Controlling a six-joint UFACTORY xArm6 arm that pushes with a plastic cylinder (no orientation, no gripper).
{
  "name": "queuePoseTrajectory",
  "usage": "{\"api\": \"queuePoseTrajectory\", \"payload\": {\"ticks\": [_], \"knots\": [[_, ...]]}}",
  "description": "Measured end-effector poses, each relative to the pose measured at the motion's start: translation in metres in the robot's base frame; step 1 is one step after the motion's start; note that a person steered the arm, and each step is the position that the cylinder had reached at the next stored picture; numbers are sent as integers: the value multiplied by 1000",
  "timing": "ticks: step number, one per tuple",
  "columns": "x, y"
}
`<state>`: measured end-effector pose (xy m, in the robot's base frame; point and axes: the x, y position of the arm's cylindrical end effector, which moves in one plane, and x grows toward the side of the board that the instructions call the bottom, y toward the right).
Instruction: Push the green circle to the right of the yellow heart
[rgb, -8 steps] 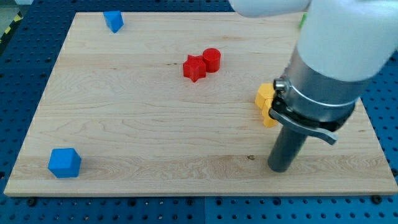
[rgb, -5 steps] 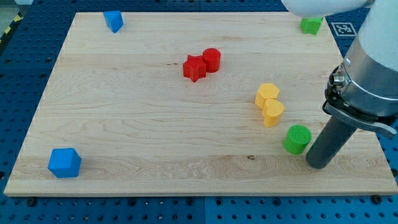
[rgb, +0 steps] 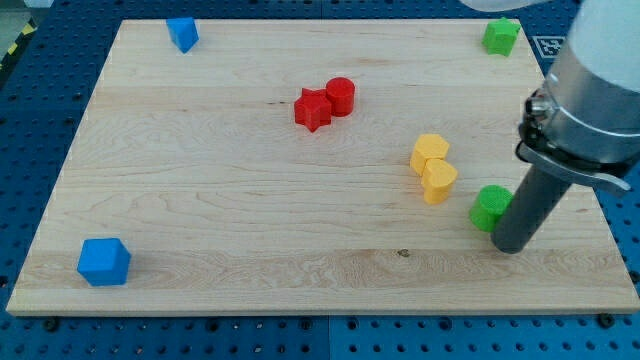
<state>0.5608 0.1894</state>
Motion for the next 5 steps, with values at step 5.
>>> {"api": "queuePoseTrajectory", "payload": {"ticks": [5], "knots": [[-38, -34]]}}
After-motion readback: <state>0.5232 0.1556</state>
